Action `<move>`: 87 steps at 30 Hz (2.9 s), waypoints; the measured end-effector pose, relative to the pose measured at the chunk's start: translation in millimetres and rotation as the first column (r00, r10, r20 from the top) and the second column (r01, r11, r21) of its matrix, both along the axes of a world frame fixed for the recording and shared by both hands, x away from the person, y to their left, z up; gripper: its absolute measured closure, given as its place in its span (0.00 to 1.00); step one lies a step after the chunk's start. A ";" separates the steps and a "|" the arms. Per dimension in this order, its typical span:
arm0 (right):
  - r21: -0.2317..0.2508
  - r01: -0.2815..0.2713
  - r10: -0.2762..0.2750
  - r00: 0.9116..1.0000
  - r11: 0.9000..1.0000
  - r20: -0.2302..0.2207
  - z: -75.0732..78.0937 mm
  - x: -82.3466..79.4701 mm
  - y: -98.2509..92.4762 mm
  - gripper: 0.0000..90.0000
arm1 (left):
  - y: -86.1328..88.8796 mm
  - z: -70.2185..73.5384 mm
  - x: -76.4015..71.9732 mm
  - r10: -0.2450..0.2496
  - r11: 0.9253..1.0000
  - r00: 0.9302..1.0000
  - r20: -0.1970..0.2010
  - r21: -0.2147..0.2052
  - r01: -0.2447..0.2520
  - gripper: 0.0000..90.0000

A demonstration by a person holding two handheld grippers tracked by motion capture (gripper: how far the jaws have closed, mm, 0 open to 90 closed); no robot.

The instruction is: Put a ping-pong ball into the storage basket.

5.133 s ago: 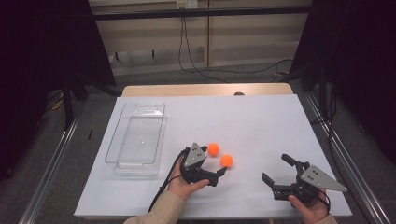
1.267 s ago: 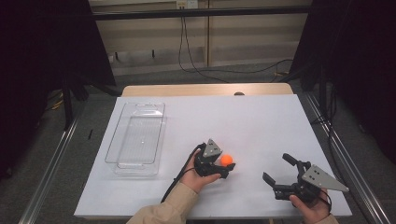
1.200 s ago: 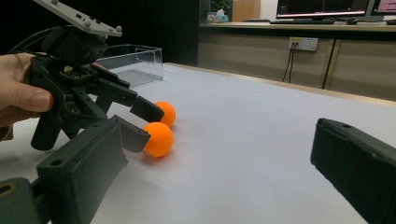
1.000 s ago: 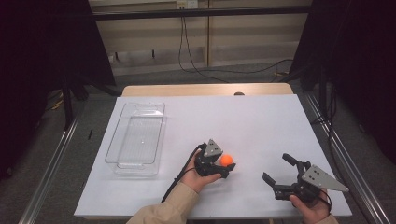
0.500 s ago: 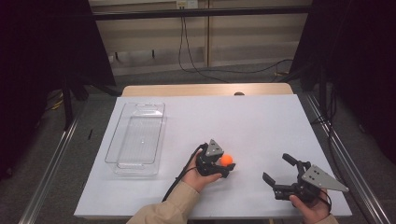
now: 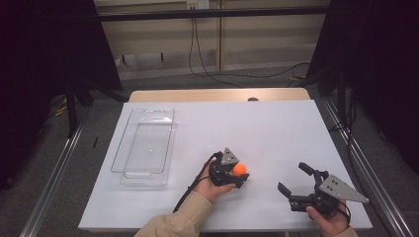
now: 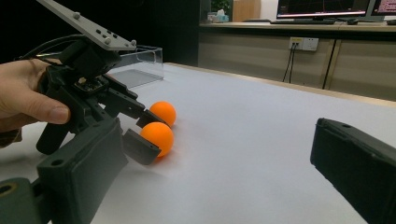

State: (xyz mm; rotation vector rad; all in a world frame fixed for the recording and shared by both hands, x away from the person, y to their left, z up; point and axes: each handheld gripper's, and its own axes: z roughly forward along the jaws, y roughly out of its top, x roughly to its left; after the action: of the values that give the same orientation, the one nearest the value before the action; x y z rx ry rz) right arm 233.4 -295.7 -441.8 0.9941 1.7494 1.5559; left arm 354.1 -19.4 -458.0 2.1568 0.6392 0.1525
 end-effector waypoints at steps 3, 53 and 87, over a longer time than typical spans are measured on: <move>0.002 0.000 0.000 1.000 1.000 -0.001 -0.1 0.0 0.1 0.03 | 0.0 -0.1 0.2 0.001 1.000 1.000 -0.004 0.003 -0.001 0.47; -0.002 0.000 0.000 1.000 1.000 0.003 0.5 -0.7 -1.0 0.03 | 10.6 19.7 -2.4 -0.036 0.999 0.997 -0.066 -0.039 0.033 0.57; -0.004 -0.002 0.002 1.000 1.000 0.000 0.3 -0.5 -0.5 0.03 | 29.5 33.5 0.5 -0.018 0.999 0.997 -0.071 -0.040 0.015 0.57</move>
State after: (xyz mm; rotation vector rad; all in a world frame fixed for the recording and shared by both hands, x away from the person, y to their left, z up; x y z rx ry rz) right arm 233.0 -296.2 -441.5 0.9909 1.7539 1.5531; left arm 354.5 10.1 -424.5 2.1368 0.6593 0.0542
